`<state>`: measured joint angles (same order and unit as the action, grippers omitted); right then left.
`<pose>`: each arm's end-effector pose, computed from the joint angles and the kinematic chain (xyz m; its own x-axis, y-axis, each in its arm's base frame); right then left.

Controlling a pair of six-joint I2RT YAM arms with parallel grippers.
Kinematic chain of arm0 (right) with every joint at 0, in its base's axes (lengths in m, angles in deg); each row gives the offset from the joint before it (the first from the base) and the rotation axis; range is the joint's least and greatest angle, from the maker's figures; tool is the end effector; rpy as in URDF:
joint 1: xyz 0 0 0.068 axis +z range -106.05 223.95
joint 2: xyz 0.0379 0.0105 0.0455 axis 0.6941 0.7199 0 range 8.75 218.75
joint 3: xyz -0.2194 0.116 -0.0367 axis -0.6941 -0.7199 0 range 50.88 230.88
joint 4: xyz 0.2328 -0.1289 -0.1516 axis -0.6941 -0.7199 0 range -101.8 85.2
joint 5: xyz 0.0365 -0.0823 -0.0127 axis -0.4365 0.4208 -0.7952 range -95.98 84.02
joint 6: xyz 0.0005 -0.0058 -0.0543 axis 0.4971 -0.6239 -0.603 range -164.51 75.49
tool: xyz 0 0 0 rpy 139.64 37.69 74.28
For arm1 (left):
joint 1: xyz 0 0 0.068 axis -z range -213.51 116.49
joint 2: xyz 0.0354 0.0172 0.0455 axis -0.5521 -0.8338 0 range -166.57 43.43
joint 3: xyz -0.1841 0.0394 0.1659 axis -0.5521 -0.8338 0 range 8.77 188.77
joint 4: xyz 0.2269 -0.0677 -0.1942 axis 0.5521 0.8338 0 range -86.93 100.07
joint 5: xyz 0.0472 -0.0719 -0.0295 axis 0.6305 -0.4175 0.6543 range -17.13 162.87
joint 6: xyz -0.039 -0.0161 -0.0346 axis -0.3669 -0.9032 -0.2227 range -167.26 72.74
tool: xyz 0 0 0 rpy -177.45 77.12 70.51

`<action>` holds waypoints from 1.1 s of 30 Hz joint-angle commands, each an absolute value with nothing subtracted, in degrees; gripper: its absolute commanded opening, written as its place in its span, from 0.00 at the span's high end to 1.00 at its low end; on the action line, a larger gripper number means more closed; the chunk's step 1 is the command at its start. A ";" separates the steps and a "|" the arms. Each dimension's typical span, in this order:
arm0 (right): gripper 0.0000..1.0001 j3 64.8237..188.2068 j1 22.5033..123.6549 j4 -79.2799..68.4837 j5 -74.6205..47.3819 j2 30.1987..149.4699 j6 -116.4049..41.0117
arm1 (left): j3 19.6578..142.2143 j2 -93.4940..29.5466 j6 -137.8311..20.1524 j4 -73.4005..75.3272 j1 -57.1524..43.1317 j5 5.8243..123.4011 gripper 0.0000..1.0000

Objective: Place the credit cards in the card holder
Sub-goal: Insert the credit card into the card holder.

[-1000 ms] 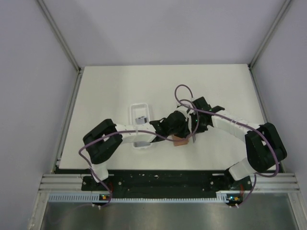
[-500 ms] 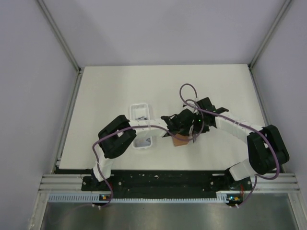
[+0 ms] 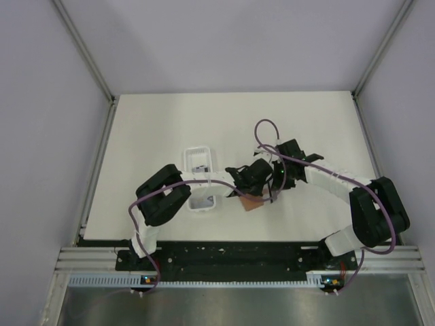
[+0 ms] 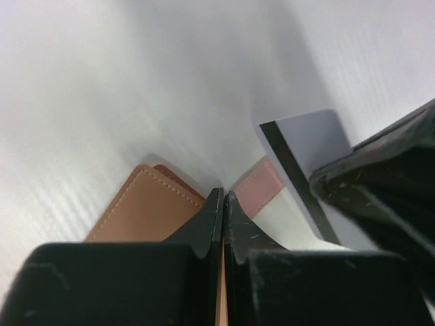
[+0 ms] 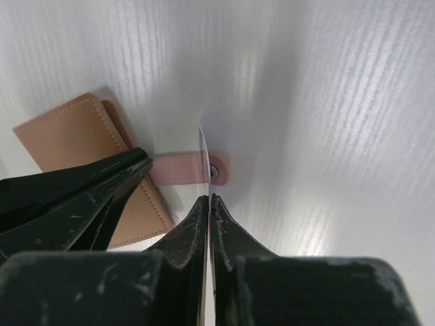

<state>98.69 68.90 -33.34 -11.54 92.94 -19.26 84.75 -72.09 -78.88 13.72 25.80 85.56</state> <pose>0.2826 0.1353 0.1284 -0.9377 0.0320 -0.3460 -0.0632 0.9635 0.2603 0.2405 -0.3896 0.1072 -0.7361 0.2380 -0.6337 0.4477 0.8733 -0.1920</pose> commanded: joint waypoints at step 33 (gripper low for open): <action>1.00 84.91 68.91 -31.87 -17.75 79.52 -10.15 | 53.06 -43.92 -91.29 8.87 27.49 81.93 1.00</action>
<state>89.01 69.16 -29.03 -15.82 84.50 -13.24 51.09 -40.68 -89.21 10.07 27.24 82.09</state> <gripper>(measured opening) 0.006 0.013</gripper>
